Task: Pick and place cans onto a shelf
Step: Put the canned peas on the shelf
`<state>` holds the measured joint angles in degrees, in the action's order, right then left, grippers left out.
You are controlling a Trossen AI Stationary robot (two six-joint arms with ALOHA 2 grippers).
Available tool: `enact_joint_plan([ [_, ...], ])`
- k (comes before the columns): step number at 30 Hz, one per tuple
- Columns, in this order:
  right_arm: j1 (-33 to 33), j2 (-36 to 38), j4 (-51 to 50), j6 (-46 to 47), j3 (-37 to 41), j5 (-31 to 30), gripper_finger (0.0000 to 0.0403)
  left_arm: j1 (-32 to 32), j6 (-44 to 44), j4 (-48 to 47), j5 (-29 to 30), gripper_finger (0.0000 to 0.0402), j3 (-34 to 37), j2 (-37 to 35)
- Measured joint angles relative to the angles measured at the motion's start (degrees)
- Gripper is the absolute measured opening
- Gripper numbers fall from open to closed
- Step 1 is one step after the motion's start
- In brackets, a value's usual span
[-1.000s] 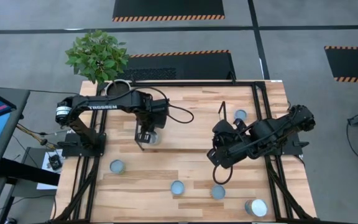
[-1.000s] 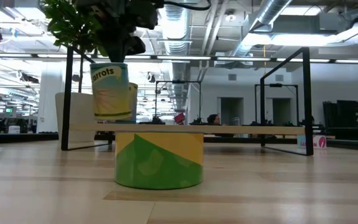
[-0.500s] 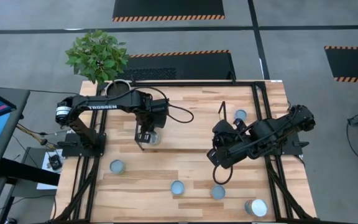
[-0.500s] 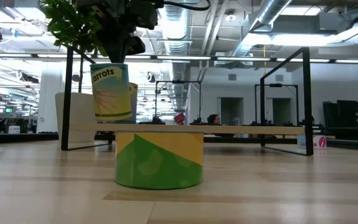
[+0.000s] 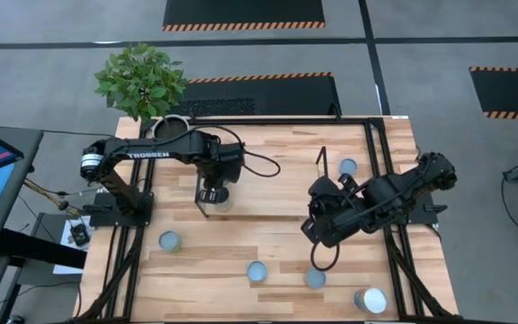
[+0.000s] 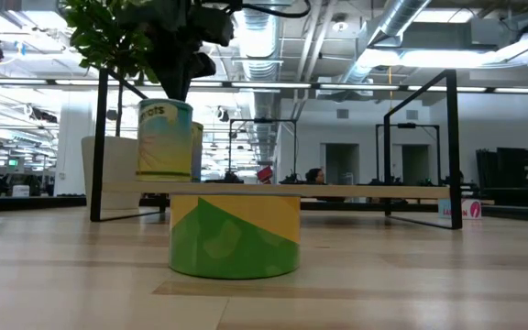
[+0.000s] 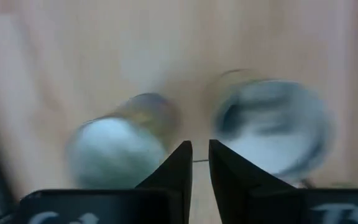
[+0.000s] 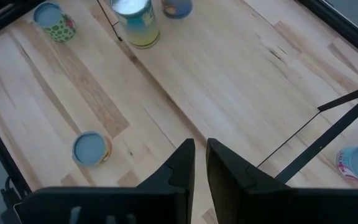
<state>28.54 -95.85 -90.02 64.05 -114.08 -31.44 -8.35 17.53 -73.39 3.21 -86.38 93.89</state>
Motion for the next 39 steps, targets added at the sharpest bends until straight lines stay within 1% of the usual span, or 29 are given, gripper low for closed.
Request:
enact_joint_plan([
  [2, -0.03, 0.00, 0.00, 0.00, 0.00, 0.02, 0.0065, -0.07, -1.68, -0.33, 3.38, 0.0045, -2.25, -0.04],
  [3, -0.03, 0.00, 0.01, 0.00, 0.00, 0.01, 0.0065, -0.11, -3.24, -0.37, 3.32, 0.0046, -3.77, -0.12],
  [4, -0.03, 0.00, 0.00, -0.02, 0.00, 0.00, 0.0066, 0.01, -4.71, -0.77, 1.94, 0.0046, -5.40, -0.13],
  [5, -0.05, -0.02, 0.00, -0.11, 0.00, 0.00, 0.0065, 0.27, -6.08, -1.50, -0.71, 0.0046, -7.24, -0.13],
  [8, -0.21, -0.02, 0.01, -1.69, 0.00, -0.15, 0.0065, 1.81, -10.98, -2.89, -10.41, 0.0046, -12.01, -0.24],
  [11, -0.25, -0.02, 0.00, -3.19, 0.00, -0.17, 0.0066, 4.53, -16.50, -6.39, -17.66, 0.0046, -13.66, -0.27],
  [13, -0.25, -0.02, 0.00, -4.32, 0.00, -0.15, 0.0066, 7.40, -19.14, -12.03, -19.17, 0.0046, -13.66, -0.33],
  [14, -0.25, -0.02, 0.00, -4.49, 0.00, -0.15, 0.0066, 9.21, -20.31, -15.78, -18.62, 0.0046, -13.32, -0.42],
  [15, -0.25, -0.02, 0.00, -4.83, 0.00, -0.15, 0.0066, 11.12, -21.70, -17.48, -17.33, 0.0046, -12.11, -0.70],
  [16, -0.25, -0.02, 0.01, -5.42, 0.00, -0.15, 0.0065, 13.14, -23.81, -16.55, -16.07, 0.0046, -9.90, -1.54],
  [19, -0.27, -0.02, -0.02, -6.10, 0.00, -0.15, 0.0065, 19.47, -31.72, -13.68, -15.55, 0.0046, -0.01, -7.30],
  [23, -0.29, -0.04, 0.00, -6.85, -0.04, -0.15, 0.0066, 28.24, -49.35, -11.08, -11.86, 0.0046, 16.02, -16.12],
  [27, -0.60, -0.04, 0.00, -7.15, -0.04, -0.13, 0.0065, 34.08, -65.99, 3.16, -10.81, 0.0046, 30.89, -27.90],
  [28, -0.72, -0.04, 0.04, -7.15, -0.04, -0.15, 0.0065, 34.87, -69.63, 7.72, -10.57, 0.0046, 34.52, -30.46],
  [30, -1.13, -0.04, 0.14, -7.02, -0.04, -0.13, 0.0065, 35.56, -75.88, 13.71, -10.43, 0.0046, 40.41, -35.06],
  [32, -1.53, -0.04, 0.17, -5.99, -0.04, -0.12, 0.0065, 35.70, -79.44, 16.99, -10.34, 0.0048, 45.63, -38.60],
  [34, -2.09, -0.04, 0.15, -5.11, -0.04, 0.09, 0.0066, 35.81, -80.95, 18.08, -10.75, 0.0054, 49.50, -41.43],
  [37, -2.49, -0.04, 0.26, -4.56, -0.04, 0.11, 0.0066, 35.83, -81.86, 17.40, -12.40, 0.0072, 53.53, -44.45],
  [39, -2.52, -0.04, 0.27, -4.27, -0.04, 0.10, 0.0066, 35.79, -82.81, 16.92, -12.77, 0.0089, 54.79, -46.08],
])
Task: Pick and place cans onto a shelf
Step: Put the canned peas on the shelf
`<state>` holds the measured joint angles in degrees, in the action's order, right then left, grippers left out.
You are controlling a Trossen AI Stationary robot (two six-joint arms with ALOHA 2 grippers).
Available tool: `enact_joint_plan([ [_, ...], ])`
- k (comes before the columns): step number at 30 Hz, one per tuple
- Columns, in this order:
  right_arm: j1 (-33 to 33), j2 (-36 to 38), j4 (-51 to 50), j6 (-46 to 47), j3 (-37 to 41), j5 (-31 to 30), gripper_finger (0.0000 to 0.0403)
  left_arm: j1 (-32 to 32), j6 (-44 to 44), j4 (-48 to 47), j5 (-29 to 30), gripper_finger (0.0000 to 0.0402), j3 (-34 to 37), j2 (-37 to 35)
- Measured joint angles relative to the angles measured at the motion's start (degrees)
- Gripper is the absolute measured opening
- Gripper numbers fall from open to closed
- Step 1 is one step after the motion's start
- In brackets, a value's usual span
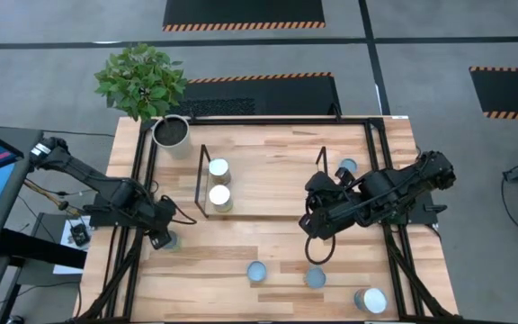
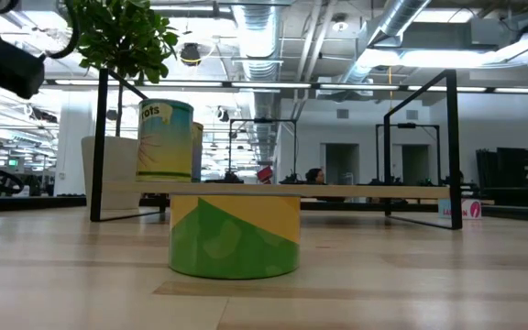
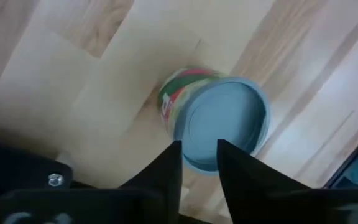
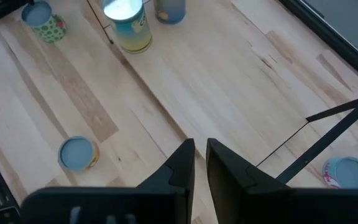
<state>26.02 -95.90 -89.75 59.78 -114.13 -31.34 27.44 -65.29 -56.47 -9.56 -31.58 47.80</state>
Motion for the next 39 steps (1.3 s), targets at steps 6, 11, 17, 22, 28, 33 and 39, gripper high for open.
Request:
enact_joint_plan([
  [6, -0.78, 0.00, 0.26, 0.18, 0.00, 0.03, 0.0066, 0.00, -1.19, 0.47, 1.09, 0.0135, 0.40, -2.24],
  [11, -1.13, 0.00, 0.23, 0.18, 0.00, 0.03, 0.0066, 0.07, 2.29, 0.90, 1.71, 0.0145, 1.77, 0.94],
  [17, -1.11, 0.00, 0.19, 0.12, 0.00, 0.03, 0.0066, 0.05, 3.54, 1.77, 0.35, 0.0146, 1.77, 7.16],
  [22, -1.11, 0.00, 0.14, -0.10, 0.02, -0.01, 0.0066, 0.07, 4.65, 6.10, -4.47, 0.0086, 1.65, 10.38],
  [28, -1.07, 0.00, -0.22, -0.27, 0.02, 0.00, 0.0066, -0.02, 5.32, 14.15, -5.36, 0.0007, 0.23, 10.90],
  [33, -1.05, 0.00, -0.23, -0.37, 0.02, 0.01, 0.0066, -1.96, 8.91, 19.38, -6.15, 0.0003, -7.82, 10.78],
  [39, -0.94, 0.00, -0.26, -4.63, 0.02, 1.27, 0.0065, -8.42, 19.37, 19.73, -0.90, 0.0002, -22.43, 12.81],
])
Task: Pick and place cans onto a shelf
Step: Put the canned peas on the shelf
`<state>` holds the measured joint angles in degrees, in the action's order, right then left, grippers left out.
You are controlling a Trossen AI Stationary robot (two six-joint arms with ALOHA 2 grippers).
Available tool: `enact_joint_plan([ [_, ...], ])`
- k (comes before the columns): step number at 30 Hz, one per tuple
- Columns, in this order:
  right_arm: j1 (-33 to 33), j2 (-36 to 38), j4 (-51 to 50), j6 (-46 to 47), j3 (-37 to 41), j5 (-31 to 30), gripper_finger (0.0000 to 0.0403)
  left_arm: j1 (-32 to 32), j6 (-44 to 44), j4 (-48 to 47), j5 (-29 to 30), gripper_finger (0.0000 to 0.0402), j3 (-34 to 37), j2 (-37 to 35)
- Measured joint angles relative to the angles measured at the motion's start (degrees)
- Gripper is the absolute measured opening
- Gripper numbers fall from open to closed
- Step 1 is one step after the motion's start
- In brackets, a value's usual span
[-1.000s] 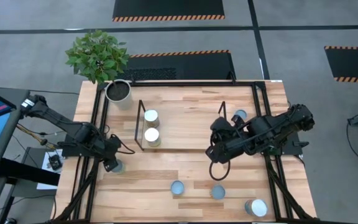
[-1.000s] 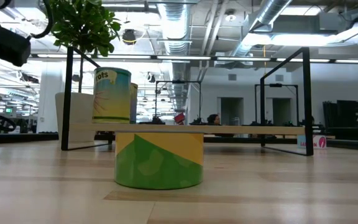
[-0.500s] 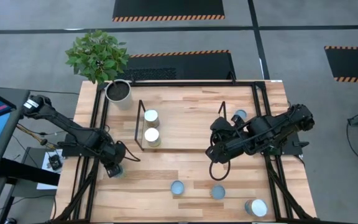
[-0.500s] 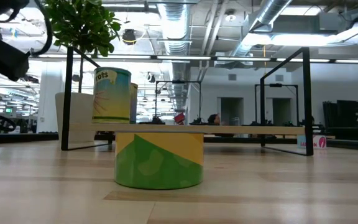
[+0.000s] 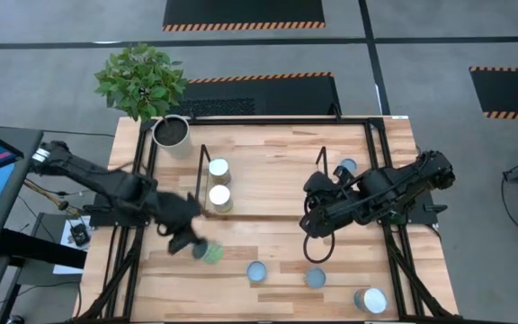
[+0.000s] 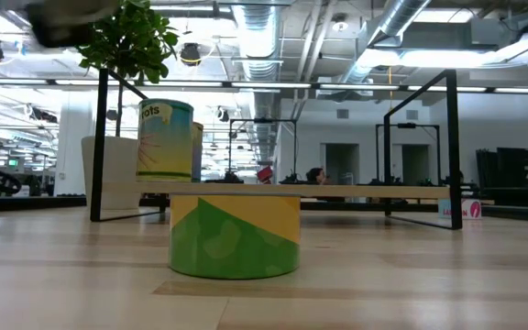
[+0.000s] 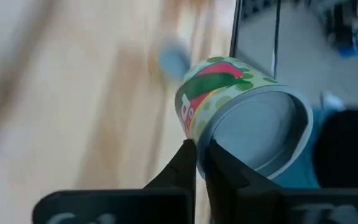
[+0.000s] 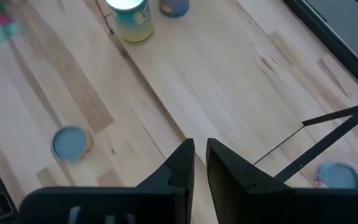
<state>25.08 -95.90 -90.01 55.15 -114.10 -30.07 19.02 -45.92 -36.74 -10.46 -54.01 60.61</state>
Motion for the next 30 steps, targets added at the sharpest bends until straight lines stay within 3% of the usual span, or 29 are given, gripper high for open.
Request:
enact_joint_plan([
  [5, 0.57, 0.73, 0.00, 0.56, 0.07, -0.63, 0.0065, -10.05, 17.38, -2.60, 1.98, 0.0001, -13.52, 8.85],
  [13, 6.31, 3.06, -0.02, 6.31, 0.04, -8.39, 0.0066, -23.05, 39.93, -11.17, 1.75, 0.0000, -31.72, 27.32],
  [21, 9.81, 2.36, 0.02, 11.79, 0.02, -8.67, 0.0065, -31.58, 49.44, -18.69, 3.41, 0.0000, -47.54, 47.00],
  [30, 10.56, 2.43, 0.02, 14.02, 0.02, -8.67, 0.0065, -33.50, 55.10, -31.06, 9.00, 0.0000, -66.15, 63.26],
])
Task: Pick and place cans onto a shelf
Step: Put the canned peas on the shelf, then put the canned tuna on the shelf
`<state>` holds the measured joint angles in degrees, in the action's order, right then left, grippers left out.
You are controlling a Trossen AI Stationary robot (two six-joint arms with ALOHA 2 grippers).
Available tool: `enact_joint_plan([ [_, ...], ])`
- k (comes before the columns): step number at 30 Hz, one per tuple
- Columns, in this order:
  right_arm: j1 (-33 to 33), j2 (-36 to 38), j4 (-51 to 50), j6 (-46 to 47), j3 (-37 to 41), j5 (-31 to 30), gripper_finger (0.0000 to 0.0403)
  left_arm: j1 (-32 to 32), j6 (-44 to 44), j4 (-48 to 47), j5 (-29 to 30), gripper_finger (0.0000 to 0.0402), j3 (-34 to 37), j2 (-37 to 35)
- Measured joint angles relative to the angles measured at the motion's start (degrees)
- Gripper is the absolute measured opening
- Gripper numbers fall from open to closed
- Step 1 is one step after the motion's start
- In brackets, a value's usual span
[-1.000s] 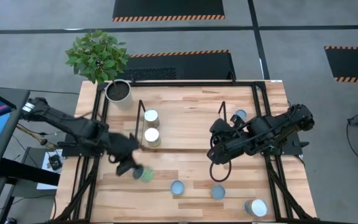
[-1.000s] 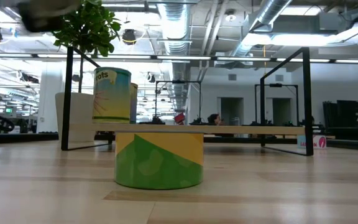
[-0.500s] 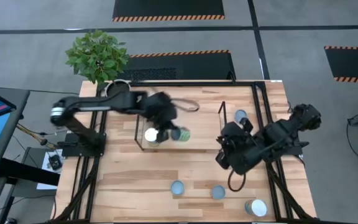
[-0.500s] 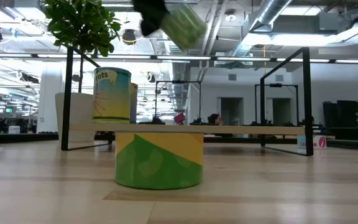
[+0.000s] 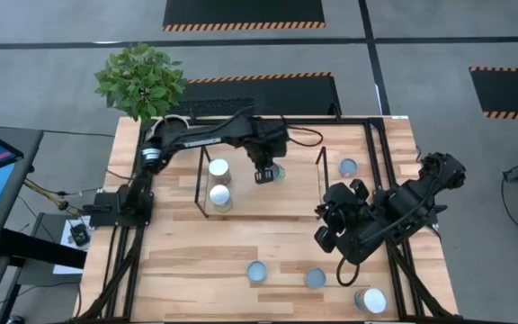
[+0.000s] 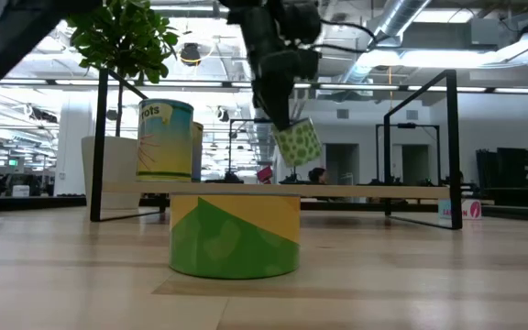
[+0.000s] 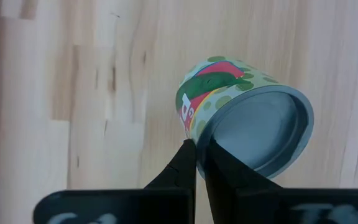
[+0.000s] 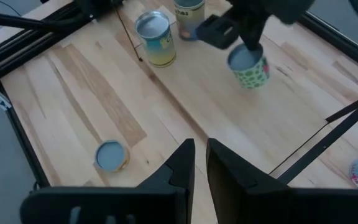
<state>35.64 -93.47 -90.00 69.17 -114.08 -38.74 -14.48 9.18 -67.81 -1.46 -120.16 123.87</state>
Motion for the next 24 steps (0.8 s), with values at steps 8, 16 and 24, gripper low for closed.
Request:
enact_joint_plan([
  [8, -0.02, -0.02, -0.03, 0.00, 0.00, 0.04, 0.0065, 0.90, 1.46, -5.33, -0.89, 0.0001, -6.38, 5.75],
  [16, -0.02, -0.02, -0.02, -0.02, 0.00, 0.17, 0.0066, 0.92, 1.94, -5.04, -0.78, 0.0064, -6.25, 5.73],
  [24, 0.37, -0.02, -0.01, -0.13, 0.00, 0.19, 0.0065, 0.87, 1.18, -5.93, -0.59, 0.0102, -7.01, 5.64],
])
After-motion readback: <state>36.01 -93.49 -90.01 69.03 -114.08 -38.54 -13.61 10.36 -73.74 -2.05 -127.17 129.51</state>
